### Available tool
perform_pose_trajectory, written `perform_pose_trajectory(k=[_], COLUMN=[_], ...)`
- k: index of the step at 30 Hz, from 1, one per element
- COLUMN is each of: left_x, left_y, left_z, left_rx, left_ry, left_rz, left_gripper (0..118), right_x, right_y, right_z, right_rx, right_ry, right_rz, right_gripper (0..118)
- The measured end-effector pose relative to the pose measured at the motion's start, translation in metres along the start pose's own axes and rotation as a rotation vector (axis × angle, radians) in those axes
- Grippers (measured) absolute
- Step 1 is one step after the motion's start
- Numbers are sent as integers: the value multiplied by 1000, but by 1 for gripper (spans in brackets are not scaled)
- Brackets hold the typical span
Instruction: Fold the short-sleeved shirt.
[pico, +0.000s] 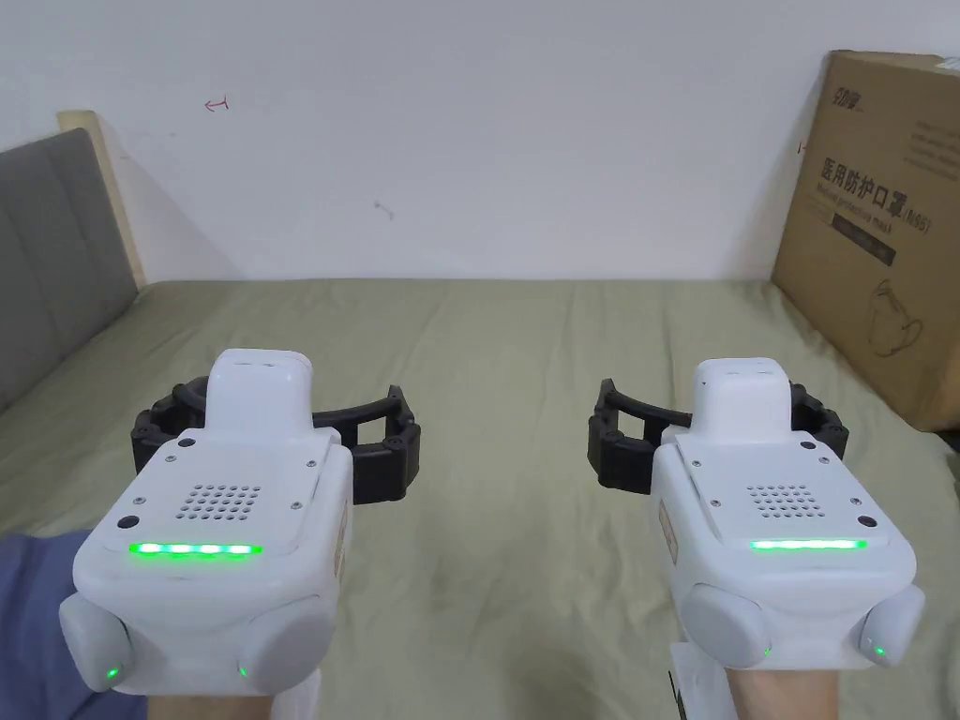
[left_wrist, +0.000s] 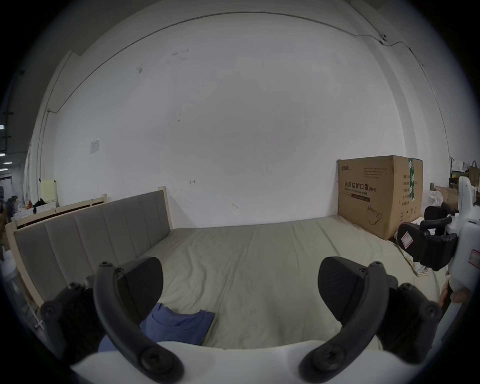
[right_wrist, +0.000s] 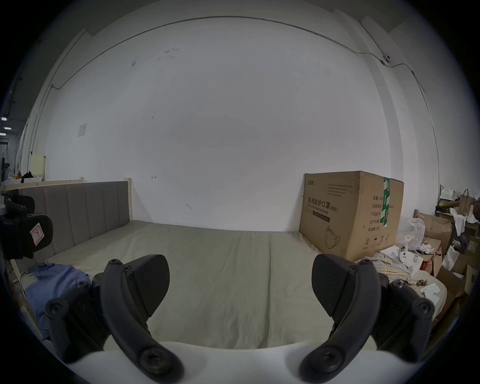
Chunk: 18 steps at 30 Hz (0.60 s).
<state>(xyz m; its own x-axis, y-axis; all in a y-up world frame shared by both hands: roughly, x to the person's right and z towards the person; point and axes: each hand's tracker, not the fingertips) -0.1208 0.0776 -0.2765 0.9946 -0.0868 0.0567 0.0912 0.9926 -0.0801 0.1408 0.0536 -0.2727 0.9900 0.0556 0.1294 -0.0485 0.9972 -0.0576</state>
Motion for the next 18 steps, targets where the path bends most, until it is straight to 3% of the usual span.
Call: perform_pose_trajectory(k=[2,5,6,7,10,11,18], left_x=[-1,0,0,2,6,7,-2], left_y=[2,1,0,-1,-4,-5,-3], left_z=[1,1,1,1,2,2,-3], left_rx=[-18,-9,4,9,51,55,20], left_ry=[-3,8,16,39,70,72,44], left_rz=[21,31,23,-9,-75,-66,-8], left_gripper=[89,72,49,37,4,0,0], right_x=[1,0,-1,-2,2,2,-2], right_y=[1,1,1,1,1,1,2], right_z=[2,4,4,4,4,4,0], right_rx=[-9,6,6,9,17,13,-15], right_ry=[8,-1,-19,-28,-2,-11,-5], right_rz=[-23,-22,-2,9,-11,-15,-18], right_gripper=[94,74,43,24,6,1,0])
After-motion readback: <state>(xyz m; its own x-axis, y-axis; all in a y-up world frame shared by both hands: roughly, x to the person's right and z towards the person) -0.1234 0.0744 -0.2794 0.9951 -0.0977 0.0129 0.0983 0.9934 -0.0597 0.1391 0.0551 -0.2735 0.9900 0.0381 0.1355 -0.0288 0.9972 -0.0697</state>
